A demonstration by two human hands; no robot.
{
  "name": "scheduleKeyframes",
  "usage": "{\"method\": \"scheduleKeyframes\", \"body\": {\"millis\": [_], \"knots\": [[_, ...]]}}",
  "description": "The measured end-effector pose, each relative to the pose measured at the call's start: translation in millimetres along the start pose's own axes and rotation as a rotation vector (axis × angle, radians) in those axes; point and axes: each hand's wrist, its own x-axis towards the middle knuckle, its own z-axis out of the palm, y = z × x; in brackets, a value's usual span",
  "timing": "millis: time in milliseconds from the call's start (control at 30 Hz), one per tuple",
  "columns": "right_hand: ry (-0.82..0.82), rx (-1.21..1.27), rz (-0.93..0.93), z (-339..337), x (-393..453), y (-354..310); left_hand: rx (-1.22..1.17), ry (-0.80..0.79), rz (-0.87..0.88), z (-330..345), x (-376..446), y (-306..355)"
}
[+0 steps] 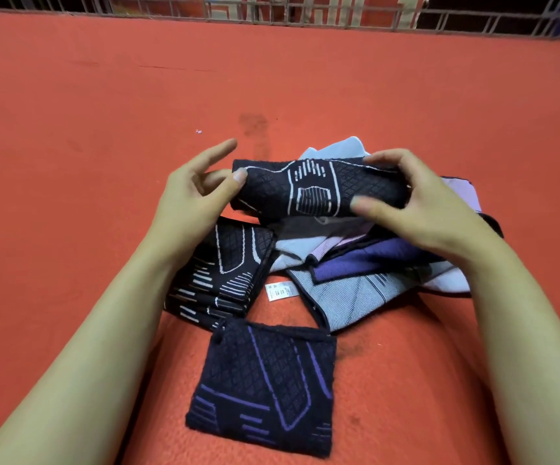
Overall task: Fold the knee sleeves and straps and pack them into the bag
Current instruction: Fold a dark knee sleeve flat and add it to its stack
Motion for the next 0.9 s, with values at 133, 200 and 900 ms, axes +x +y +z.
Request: {"method": "scheduleKeyframes", "body": {"millis": [133, 200, 900], "knots": [[-0.093, -0.383, -0.023, 0.6, 0.9, 10.5, 0.167, -0.183, 0.102, -2.3, -1.4, -1.3], [0.006, -0.39, -0.028, 2.4, 3.8, 15.0, 0.386, -0.228, 0.176, -1.8, -0.2, -5.6], [0.159, -0.23, 0.346, 3.3, 5.1, 15.5, 0.482, -0.088, -0.119, 17.8, 2.0, -19.5]]}}
